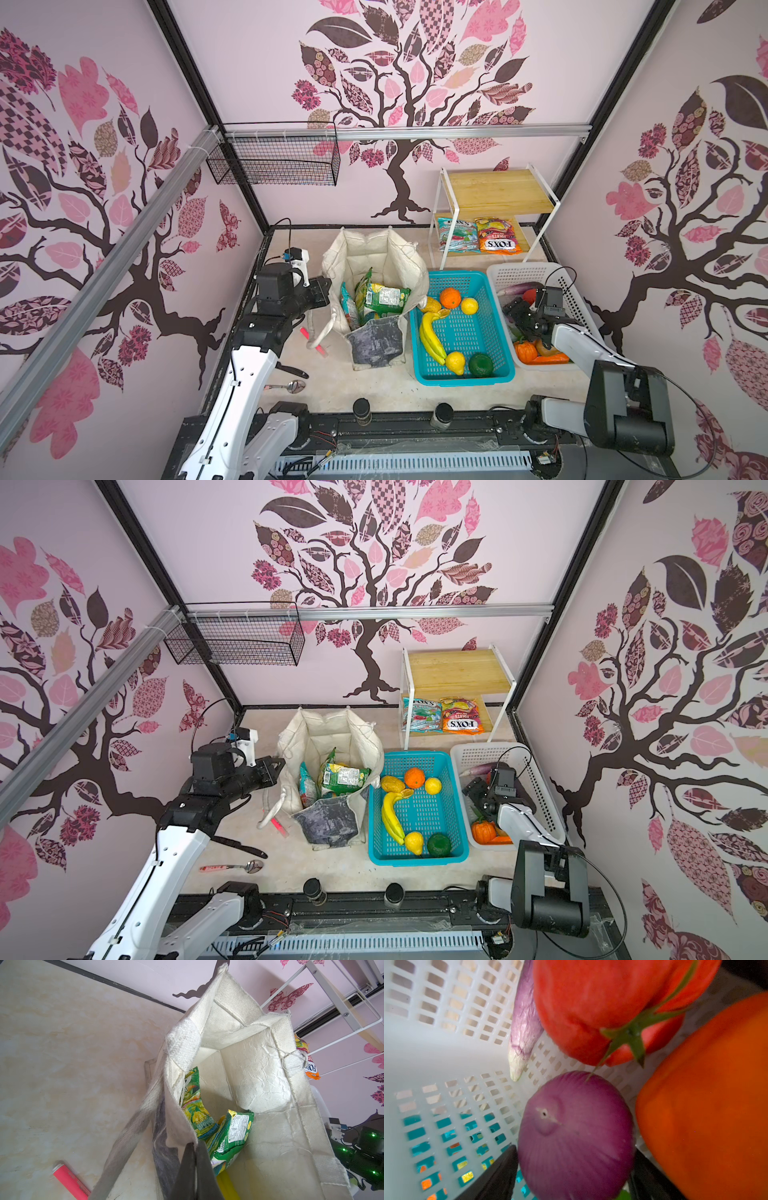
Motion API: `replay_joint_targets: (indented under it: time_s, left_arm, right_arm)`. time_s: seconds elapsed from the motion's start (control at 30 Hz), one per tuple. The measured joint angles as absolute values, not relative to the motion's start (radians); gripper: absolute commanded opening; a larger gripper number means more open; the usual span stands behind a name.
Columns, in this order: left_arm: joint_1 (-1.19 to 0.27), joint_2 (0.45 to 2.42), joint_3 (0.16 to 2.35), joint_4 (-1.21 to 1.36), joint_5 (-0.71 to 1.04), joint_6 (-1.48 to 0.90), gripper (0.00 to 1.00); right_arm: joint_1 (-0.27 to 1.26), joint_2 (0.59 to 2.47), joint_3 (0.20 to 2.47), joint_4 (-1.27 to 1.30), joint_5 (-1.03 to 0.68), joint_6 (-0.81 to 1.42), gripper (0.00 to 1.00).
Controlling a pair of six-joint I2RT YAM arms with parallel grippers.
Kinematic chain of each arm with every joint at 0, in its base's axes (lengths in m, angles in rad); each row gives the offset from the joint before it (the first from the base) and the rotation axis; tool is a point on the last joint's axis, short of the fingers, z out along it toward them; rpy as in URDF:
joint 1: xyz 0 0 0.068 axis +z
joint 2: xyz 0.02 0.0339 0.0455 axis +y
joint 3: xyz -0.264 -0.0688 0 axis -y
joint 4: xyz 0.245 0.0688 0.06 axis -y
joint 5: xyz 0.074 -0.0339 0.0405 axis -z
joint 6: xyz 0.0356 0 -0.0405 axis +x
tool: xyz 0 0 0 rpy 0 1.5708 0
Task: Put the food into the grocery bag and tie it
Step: 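Lower the right gripper onto the purple onion in the white basket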
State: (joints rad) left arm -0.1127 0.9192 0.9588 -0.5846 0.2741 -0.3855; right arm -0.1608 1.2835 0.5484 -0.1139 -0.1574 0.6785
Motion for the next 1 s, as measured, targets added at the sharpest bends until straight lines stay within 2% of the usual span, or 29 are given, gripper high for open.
replay_joint_targets:
  time_s: [0.27,0.47,0.7,1.0]
  left_arm:
    - [-0.113,0.919,0.959,-0.585,0.274,-0.385,0.0]
    - [-0.113,0.919,0.959,-0.585,0.274,-0.385,0.0]
    - [-0.113,0.919,0.959,-0.585,0.274,-0.385,0.0]
    - [-0.113,0.919,0.959,-0.585,0.274,-0.385,0.0]
  right_arm:
    - [-0.161,1.291,0.541,-0.086,-0.161,0.674,0.62]
    - [-0.16,1.264,0.528,-0.1,-0.176,0.674,0.62]
    - [-0.159,1.151,0.528,-0.126,-0.16,0.663,0.79]
    - [-0.159,1.155,0.52,-0.131,-0.127,0.703,0.89]
